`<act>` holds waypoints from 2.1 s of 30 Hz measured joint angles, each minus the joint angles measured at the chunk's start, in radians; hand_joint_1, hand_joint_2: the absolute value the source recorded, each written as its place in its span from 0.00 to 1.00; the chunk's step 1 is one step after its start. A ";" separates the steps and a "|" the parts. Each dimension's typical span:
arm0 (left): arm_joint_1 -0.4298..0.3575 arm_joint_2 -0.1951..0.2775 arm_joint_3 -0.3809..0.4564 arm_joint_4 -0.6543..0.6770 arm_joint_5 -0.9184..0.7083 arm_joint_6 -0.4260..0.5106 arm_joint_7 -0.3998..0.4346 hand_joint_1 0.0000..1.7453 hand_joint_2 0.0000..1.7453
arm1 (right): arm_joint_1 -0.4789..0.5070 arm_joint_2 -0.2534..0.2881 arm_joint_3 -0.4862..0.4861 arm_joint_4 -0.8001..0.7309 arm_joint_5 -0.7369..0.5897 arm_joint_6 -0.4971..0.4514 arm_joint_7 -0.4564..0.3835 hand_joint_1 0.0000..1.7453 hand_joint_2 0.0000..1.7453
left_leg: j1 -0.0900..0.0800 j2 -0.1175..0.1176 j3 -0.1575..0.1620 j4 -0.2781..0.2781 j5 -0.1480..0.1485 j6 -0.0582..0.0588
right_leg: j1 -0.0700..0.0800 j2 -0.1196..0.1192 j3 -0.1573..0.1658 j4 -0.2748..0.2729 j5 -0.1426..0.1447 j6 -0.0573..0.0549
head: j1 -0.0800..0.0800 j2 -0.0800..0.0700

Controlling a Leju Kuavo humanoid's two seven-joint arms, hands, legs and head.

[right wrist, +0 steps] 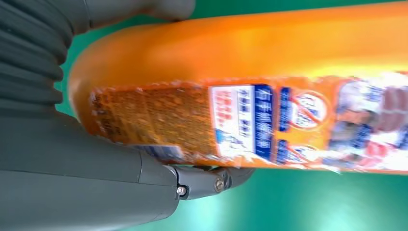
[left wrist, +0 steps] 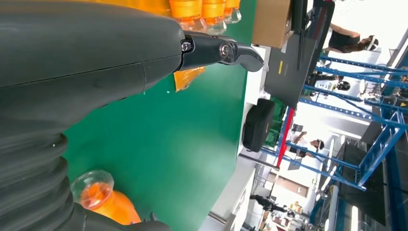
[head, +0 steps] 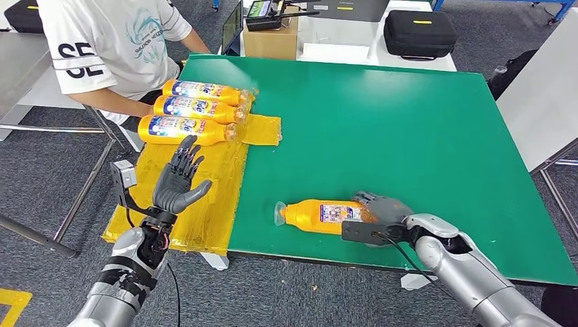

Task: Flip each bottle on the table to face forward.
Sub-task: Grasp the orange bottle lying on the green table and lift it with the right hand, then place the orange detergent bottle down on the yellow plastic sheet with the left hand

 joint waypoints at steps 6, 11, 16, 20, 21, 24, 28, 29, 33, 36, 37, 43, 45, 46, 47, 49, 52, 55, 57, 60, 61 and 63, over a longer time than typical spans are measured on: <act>-0.007 0.000 0.001 0.010 0.000 0.000 0.000 0.00 1.00 | -0.026 -0.015 0.027 0.003 -0.006 0.008 -0.004 1.00 1.00 | 0.000 0.000 0.000 0.000 0.000 0.000 | 0.000 0.000 0.000 0.000 0.000 0.000 | 0.000 0.000; -0.008 0.000 0.001 0.015 0.000 0.004 -0.001 0.00 1.00 | -0.043 -0.016 0.048 0.010 -0.025 0.012 -0.023 1.00 1.00 | 0.000 0.000 0.000 0.000 0.000 0.000 | 0.000 0.000 0.000 0.000 0.000 0.000 | 0.000 0.000; -0.008 0.000 0.001 0.016 0.000 0.008 -0.002 0.00 1.00 | -0.062 -0.016 0.064 0.018 -0.034 0.015 -0.029 1.00 1.00 | 0.000 0.000 0.000 0.000 0.000 0.000 | 0.000 0.000 0.000 0.000 0.000 0.000 | 0.000 0.000; -0.008 0.000 0.001 0.016 -0.001 0.009 -0.002 0.00 1.00 | -0.068 -0.015 0.072 0.023 -0.034 0.015 -0.031 1.00 1.00 | 0.000 0.000 0.000 0.000 0.000 0.000 | 0.000 0.000 0.000 0.000 0.000 0.000 | 0.000 0.000; -0.008 0.000 0.001 0.016 -0.001 0.009 -0.002 0.00 1.00 | -0.070 -0.015 0.074 0.024 -0.034 0.015 -0.033 1.00 1.00 | 0.000 0.000 0.000 0.000 0.000 0.000 | 0.000 0.000 0.000 0.000 0.000 0.000 | 0.000 0.000; -0.008 0.000 0.001 0.015 -0.001 0.014 -0.002 0.00 1.00 | -0.074 -0.010 0.080 0.030 -0.044 0.003 -0.036 1.00 1.00 | 0.000 0.000 0.000 0.000 0.000 0.000 | 0.000 0.000 0.000 0.000 0.000 0.000 | 0.000 0.000; 0.000 0.001 0.006 0.006 -0.006 0.041 -0.001 0.00 1.00 | -0.044 0.020 0.052 0.033 -0.092 -0.124 -0.040 1.00 1.00 | 0.001 0.000 0.000 0.000 0.000 0.000 | 0.001 0.000 0.000 0.000 0.000 0.000 | 0.000 0.000; 0.005 0.001 0.009 -0.002 -0.008 0.053 0.001 0.00 1.00 | -0.024 0.036 0.031 0.027 -0.100 -0.172 -0.043 1.00 1.00 | 0.001 0.000 0.000 0.000 0.000 0.000 | 0.001 0.000 0.000 0.000 0.000 0.000 | 0.000 0.000; 0.028 0.001 0.015 -0.044 -0.024 0.120 0.012 0.00 1.00 | 0.092 0.132 -0.108 -0.034 -0.098 -0.328 -0.067 1.00 1.00 | 0.002 0.000 -0.001 0.000 0.000 -0.001 | 0.001 0.000 -0.001 0.001 0.000 0.000 | 0.000 0.000; 0.027 -0.003 0.013 -0.061 -0.048 0.179 0.016 0.00 1.00 | 0.166 0.218 -0.204 -0.083 -0.096 -0.415 -0.107 1.00 1.00 | 0.002 0.000 -0.001 0.000 0.000 -0.001 | 0.002 0.000 -0.002 0.000 -0.001 -0.001 | 0.000 0.000; 0.023 -0.005 0.011 -0.062 -0.057 0.199 0.016 0.00 1.00 | 0.188 0.248 -0.234 -0.096 -0.104 -0.439 -0.124 1.00 1.00 | 0.002 0.000 -0.001 0.000 0.000 -0.001 | 0.002 0.000 -0.002 0.000 -0.001 -0.001 | 0.000 0.000; -0.016 -0.029 -0.024 -0.060 -0.059 0.254 0.025 0.00 1.00 | 0.268 0.399 -0.349 -0.121 -0.205 -0.496 -0.216 1.00 1.00 | 0.002 0.000 -0.001 0.000 0.000 -0.001 | 0.001 0.000 -0.001 0.000 0.000 -0.001 | 0.000 0.000; -0.032 -0.037 -0.038 -0.053 -0.020 0.236 0.040 0.00 1.00 | 0.277 0.429 -0.364 -0.120 -0.238 -0.502 -0.249 1.00 1.00 | 0.001 0.000 -0.001 0.000 0.000 -0.001 | 0.000 0.000 -0.002 0.000 0.000 -0.001 | 0.000 0.000; -0.040 -0.041 -0.045 -0.048 -0.001 0.224 0.048 0.00 1.00 | 0.277 0.442 -0.368 -0.117 -0.251 -0.502 -0.262 1.00 1.00 | 0.001 0.000 -0.001 0.000 0.000 -0.001 | 0.000 0.000 -0.002 0.000 0.000 -0.001 | 0.000 0.000; -0.049 -0.043 -0.052 -0.043 0.015 0.212 0.054 0.00 1.00 | 0.275 0.453 -0.370 -0.112 -0.260 -0.500 -0.271 1.00 1.00 | 0.001 0.000 -0.001 0.000 0.000 -0.001 | 0.000 0.000 -0.002 0.000 0.000 0.000 | 0.000 0.000; -0.066 -0.048 -0.068 -0.031 0.036 0.196 0.061 0.00 1.00 | 0.268 0.473 -0.371 -0.099 -0.271 -0.496 -0.284 1.00 1.00 | 0.001 0.000 -0.001 0.000 0.000 -0.001 | 0.000 0.000 -0.002 0.000 0.000 0.000 | 0.000 0.000; -0.085 -0.054 -0.088 -0.017 0.063 0.168 0.075 0.00 1.00 | 0.254 0.493 -0.370 -0.071 -0.288 -0.471 -0.302 1.00 1.00 | 0.001 0.001 -0.001 0.000 0.000 -0.001 | 0.001 0.000 -0.002 0.001 0.000 0.000 | 0.000 0.000; -0.108 -0.057 -0.117 -0.005 0.101 0.122 0.098 0.00 1.00 | 0.218 0.506 -0.366 -0.017 -0.312 -0.423 -0.323 1.00 1.00 | 0.001 0.001 -0.001 0.000 0.000 -0.001 | 0.001 0.000 -0.002 0.001 0.000 0.000 | 0.000 0.000; -0.124 -0.059 -0.142 -0.001 0.128 0.091 0.117 0.00 1.00 | 0.187 0.513 -0.360 0.030 -0.322 -0.396 -0.336 1.00 1.00 | 0.001 0.001 -0.001 0.000 0.000 -0.001 | 0.000 0.000 -0.002 0.001 0.000 0.000 | 0.000 0.000; -0.141 -0.060 -0.179 0.000 0.167 0.045 0.147 0.00 1.00 | 0.145 0.520 -0.351 0.099 -0.326 -0.364 -0.348 1.00 1.00 | 0.001 0.001 -0.001 0.000 0.000 -0.001 | 0.000 0.000 -0.001 0.001 0.000 0.000 | 0.000 0.000; -0.145 -0.060 -0.190 0.000 0.178 0.035 0.156 0.00 1.00 | 0.134 0.521 -0.348 0.119 -0.326 -0.357 -0.350 1.00 1.00 | 0.001 0.001 -0.001 0.000 0.000 -0.001 | 0.000 0.000 -0.001 0.001 0.000 0.000 | 0.000 0.000; -0.153 -0.058 -0.210 0.000 0.197 0.026 0.170 0.00 1.00 | 0.113 0.522 -0.343 0.158 -0.326 -0.345 -0.350 1.00 1.00 | 0.001 0.000 -0.001 0.000 0.000 0.000 | 0.000 0.000 -0.001 0.001 0.000 0.000 | 0.000 0.000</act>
